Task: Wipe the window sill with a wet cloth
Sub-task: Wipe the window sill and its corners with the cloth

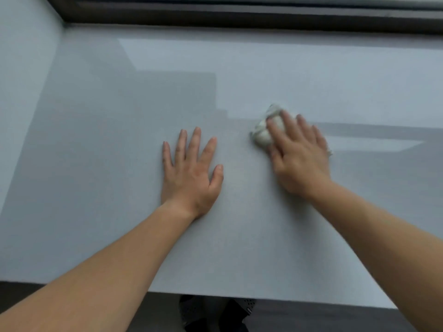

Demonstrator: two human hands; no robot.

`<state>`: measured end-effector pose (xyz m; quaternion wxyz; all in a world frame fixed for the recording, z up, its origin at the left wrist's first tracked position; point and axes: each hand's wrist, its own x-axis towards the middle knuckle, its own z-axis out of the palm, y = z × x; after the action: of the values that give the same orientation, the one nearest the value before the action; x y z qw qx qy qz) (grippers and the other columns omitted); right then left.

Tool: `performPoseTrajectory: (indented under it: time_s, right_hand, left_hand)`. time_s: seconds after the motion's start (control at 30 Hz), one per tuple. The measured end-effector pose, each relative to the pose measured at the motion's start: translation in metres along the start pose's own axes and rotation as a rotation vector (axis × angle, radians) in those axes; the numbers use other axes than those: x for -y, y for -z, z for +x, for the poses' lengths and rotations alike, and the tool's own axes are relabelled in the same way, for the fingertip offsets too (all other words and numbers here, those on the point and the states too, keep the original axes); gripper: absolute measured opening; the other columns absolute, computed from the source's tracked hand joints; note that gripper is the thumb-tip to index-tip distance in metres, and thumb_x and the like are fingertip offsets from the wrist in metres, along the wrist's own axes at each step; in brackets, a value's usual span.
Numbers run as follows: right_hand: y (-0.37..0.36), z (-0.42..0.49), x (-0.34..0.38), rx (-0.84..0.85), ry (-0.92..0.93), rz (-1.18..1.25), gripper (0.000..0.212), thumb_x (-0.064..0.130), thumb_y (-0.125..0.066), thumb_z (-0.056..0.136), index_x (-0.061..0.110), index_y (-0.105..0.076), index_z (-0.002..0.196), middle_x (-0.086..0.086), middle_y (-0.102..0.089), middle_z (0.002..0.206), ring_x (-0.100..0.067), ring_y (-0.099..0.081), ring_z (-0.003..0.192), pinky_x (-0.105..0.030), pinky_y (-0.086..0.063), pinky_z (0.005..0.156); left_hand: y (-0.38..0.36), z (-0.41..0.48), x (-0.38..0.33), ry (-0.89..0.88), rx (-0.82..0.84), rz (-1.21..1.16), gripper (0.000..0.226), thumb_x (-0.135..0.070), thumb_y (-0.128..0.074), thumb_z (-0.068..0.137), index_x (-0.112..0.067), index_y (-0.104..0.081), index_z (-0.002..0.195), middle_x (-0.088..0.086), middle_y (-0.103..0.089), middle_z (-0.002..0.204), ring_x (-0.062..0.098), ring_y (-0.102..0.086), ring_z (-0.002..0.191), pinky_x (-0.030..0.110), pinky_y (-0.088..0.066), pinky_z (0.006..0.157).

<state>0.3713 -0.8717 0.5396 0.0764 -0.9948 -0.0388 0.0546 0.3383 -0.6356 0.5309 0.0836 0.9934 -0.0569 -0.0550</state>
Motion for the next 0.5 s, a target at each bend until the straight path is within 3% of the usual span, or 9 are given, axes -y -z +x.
performPoseTrajectory:
  time_s: [0.1, 0.2, 0.3, 0.4, 0.5]
  right_hand:
    - [0.005, 0.04, 0.009, -0.008, -0.234, 0.079, 0.053, 0.046, -0.024, 0.102, 0.041, -0.017, 0.154, 0.006, -0.004, 0.166, -0.027, -0.002, 0.152, -0.048, 0.0, 0.122]
    - [-0.001, 0.022, 0.034, 0.001, -0.009, 0.025, 0.053, 0.046, -0.025, 0.102, 0.039, -0.019, 0.154, 0.004, -0.007, 0.166, -0.029, -0.005, 0.152, -0.048, -0.003, 0.121]
    - [0.002, 0.021, 0.022, 0.039, 0.198, -0.008, 0.053, 0.048, -0.027, 0.101, 0.04, -0.024, 0.153, 0.006, -0.013, 0.165, -0.027, -0.012, 0.151, -0.046, -0.007, 0.121]
    - [0.009, 0.077, -0.004, -0.008, -0.012, 0.02, 0.052, 0.048, -0.026, 0.102, 0.041, -0.022, 0.153, 0.008, -0.011, 0.165, -0.026, -0.009, 0.152, -0.046, -0.005, 0.121]
    - [0.014, 0.13, 0.001, -0.063, -0.323, 0.088, 0.053, 0.046, -0.022, 0.102, 0.038, -0.019, 0.154, 0.004, -0.007, 0.166, -0.029, -0.005, 0.152, -0.051, -0.004, 0.121]
  left_hand:
    - [-0.001, 0.002, -0.001, 0.001, -0.001, 0.007, 0.066, -0.053, -0.024, 0.093, -0.03, -0.022, 0.155, 0.003, -0.007, 0.166, 0.026, 0.002, 0.152, 0.058, 0.002, 0.119]
    - [-0.001, 0.0, 0.0, -0.022, -0.008, 0.004, 0.065, -0.052, -0.027, 0.093, -0.029, -0.024, 0.154, 0.005, -0.011, 0.165, 0.028, -0.001, 0.152, 0.061, -0.001, 0.118]
    - [0.001, 0.002, 0.0, -0.023, -0.056, -0.021, 0.062, -0.049, -0.035, 0.091, -0.024, -0.038, 0.148, 0.011, -0.026, 0.16, 0.034, -0.016, 0.15, 0.064, -0.005, 0.117]
    - [0.009, 0.023, -0.001, -0.035, -0.128, -0.078, 0.053, -0.044, -0.041, 0.087, -0.016, -0.054, 0.131, 0.018, -0.045, 0.141, 0.037, -0.037, 0.138, 0.064, -0.01, 0.116]
    - [0.018, 0.078, 0.006, -0.047, -0.145, -0.1, 0.057, -0.045, -0.036, 0.087, -0.014, -0.054, 0.131, 0.019, -0.045, 0.144, 0.036, -0.035, 0.141, 0.058, -0.01, 0.118]
